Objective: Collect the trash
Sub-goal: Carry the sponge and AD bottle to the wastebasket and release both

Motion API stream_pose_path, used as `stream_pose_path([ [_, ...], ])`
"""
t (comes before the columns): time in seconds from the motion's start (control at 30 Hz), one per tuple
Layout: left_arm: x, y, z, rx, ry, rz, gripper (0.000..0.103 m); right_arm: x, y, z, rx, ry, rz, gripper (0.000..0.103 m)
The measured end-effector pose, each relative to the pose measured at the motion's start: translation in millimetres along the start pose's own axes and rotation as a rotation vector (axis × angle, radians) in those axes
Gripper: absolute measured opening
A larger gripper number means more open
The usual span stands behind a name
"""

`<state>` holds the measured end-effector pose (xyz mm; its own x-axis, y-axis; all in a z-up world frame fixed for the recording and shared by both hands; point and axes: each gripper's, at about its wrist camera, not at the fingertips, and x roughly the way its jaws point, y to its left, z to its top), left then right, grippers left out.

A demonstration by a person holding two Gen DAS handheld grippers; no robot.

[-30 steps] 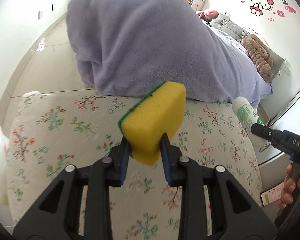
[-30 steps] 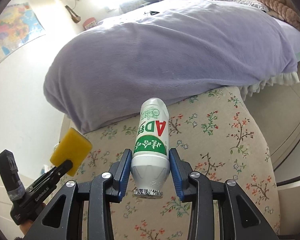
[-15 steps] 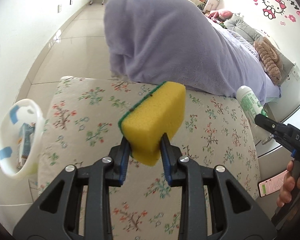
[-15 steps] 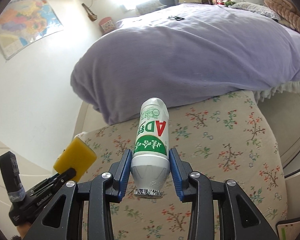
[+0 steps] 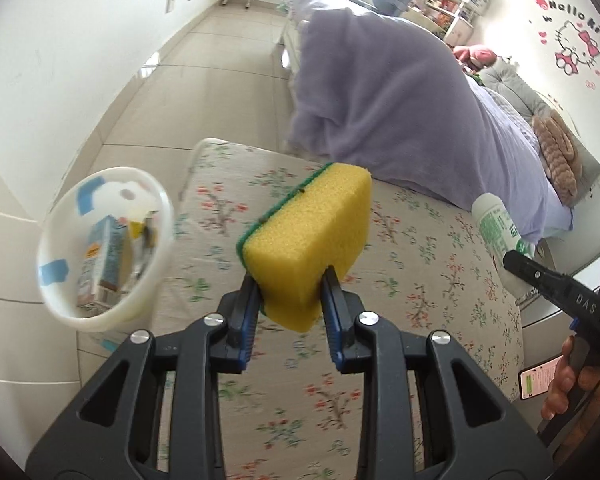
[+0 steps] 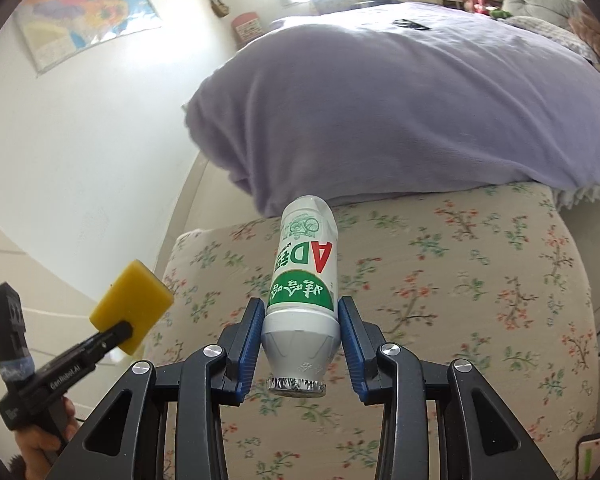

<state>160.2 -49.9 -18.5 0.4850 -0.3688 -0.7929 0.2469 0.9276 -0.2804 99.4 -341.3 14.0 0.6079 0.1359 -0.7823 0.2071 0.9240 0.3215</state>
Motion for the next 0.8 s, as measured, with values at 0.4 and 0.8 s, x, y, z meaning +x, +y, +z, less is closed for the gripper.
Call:
stream_pose_path([
  [0.4,-29,79,-7,-0.116,-0.034,0.077,0.032,39,73,-15,-0.107,0.065,0.068,0.038],
  [0.8,-32,157,-11,-0.252,-0.022,0.156,0.033,89,150,-27,-0.164,0.131,0.174,0.038],
])
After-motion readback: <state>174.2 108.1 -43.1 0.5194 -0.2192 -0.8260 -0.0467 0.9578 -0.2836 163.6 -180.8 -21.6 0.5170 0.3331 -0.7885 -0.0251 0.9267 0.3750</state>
